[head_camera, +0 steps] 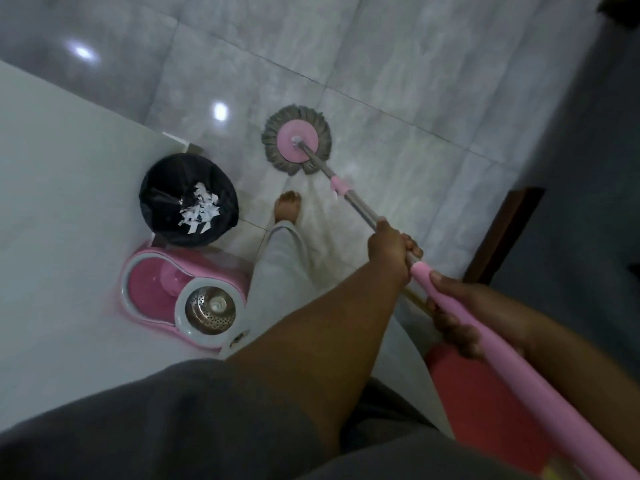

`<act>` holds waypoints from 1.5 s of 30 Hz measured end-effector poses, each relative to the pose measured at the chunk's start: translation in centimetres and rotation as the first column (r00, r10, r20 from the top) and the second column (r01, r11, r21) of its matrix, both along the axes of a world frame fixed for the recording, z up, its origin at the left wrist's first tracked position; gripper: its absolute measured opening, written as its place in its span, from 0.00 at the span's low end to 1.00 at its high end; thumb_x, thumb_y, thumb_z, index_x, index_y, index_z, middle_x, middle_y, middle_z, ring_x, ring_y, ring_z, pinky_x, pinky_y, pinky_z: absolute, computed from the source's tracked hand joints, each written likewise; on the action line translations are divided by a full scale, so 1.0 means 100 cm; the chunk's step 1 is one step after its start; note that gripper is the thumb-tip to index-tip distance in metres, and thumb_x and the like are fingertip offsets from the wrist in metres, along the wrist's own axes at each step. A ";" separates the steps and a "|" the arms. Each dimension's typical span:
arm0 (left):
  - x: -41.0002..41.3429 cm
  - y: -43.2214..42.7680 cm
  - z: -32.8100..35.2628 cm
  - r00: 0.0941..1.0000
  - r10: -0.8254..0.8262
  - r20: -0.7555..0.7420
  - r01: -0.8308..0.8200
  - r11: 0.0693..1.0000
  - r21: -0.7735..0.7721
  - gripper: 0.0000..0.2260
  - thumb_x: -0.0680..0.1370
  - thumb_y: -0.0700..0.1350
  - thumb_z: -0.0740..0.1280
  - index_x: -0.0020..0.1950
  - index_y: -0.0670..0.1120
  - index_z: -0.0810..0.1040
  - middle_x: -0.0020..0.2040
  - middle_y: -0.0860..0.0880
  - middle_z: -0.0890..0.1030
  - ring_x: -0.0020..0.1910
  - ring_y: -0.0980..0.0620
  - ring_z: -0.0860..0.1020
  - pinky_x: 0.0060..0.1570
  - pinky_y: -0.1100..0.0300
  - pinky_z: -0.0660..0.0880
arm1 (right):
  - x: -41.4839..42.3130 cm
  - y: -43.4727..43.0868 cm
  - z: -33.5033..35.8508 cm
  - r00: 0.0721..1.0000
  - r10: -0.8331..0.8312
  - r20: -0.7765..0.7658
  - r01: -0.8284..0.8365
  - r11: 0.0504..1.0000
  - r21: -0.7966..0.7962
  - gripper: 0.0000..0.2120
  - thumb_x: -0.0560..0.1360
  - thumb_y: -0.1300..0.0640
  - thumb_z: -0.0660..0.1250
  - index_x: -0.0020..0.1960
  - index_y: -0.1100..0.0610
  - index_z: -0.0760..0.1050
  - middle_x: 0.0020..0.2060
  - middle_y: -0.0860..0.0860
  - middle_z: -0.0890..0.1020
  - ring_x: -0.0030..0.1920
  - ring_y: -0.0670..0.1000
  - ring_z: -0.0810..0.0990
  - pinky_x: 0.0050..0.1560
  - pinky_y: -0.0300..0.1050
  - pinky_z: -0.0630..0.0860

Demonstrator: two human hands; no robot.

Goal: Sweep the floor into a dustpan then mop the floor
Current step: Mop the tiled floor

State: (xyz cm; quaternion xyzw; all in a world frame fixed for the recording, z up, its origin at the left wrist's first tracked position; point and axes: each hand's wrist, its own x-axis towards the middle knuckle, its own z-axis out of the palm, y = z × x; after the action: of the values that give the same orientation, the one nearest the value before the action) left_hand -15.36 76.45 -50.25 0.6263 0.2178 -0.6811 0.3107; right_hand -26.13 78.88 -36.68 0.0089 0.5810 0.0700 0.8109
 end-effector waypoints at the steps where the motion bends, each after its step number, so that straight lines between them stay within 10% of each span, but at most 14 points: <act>1: -0.016 0.009 0.005 0.999 -0.045 -0.027 0.045 0.999 0.005 0.22 0.83 0.57 0.56 0.35 0.43 0.66 0.18 0.50 0.66 0.14 0.53 0.65 0.19 0.69 0.66 | -0.015 0.013 0.007 0.999 -0.037 -0.004 0.037 0.999 0.009 0.23 0.70 0.39 0.66 0.35 0.60 0.71 0.21 0.53 0.69 0.15 0.47 0.66 0.16 0.36 0.67; 5: -0.046 0.032 0.020 0.963 -0.260 -0.065 0.262 0.965 0.017 0.22 0.83 0.57 0.55 0.37 0.43 0.68 0.17 0.49 0.68 0.15 0.52 0.68 0.21 0.66 0.70 | -0.036 0.047 0.024 0.990 -0.139 0.021 0.138 0.989 0.057 0.25 0.68 0.38 0.64 0.27 0.58 0.75 0.19 0.52 0.70 0.15 0.47 0.67 0.16 0.37 0.68; 13: -0.005 -0.003 0.022 0.917 -0.394 -0.063 0.393 0.919 -0.019 0.22 0.84 0.57 0.54 0.36 0.43 0.67 0.20 0.49 0.68 0.17 0.52 0.68 0.23 0.65 0.71 | -0.002 0.021 0.011 0.970 -0.241 0.045 0.237 0.969 0.072 0.21 0.69 0.39 0.69 0.42 0.58 0.72 0.25 0.53 0.72 0.17 0.47 0.70 0.18 0.40 0.72; 29: 0.226 -0.219 -0.025 0.971 -0.153 0.185 0.171 0.982 -0.085 0.20 0.84 0.51 0.58 0.33 0.46 0.65 0.18 0.53 0.67 0.15 0.56 0.66 0.22 0.70 0.63 | 0.228 -0.192 -0.071 0.991 -0.090 0.102 0.116 0.951 -0.287 0.19 0.80 0.42 0.61 0.59 0.56 0.69 0.25 0.49 0.70 0.21 0.44 0.67 0.21 0.36 0.69; 45: 0.032 0.065 0.012 0.804 -0.593 0.033 0.594 0.803 -0.047 0.26 0.84 0.57 0.53 0.31 0.43 0.66 0.20 0.45 0.68 0.14 0.51 0.67 0.18 0.69 0.65 | 0.054 0.109 0.013 0.934 -0.354 -0.048 0.351 0.934 -0.075 0.25 0.69 0.35 0.66 0.45 0.58 0.70 0.26 0.51 0.71 0.19 0.45 0.67 0.19 0.36 0.67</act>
State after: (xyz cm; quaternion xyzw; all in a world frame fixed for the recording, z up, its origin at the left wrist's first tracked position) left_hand -12.21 82.95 -49.07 0.6597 -0.0103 -0.7446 0.1011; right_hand -20.77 89.82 -35.38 0.0888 0.5961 -0.0957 0.7922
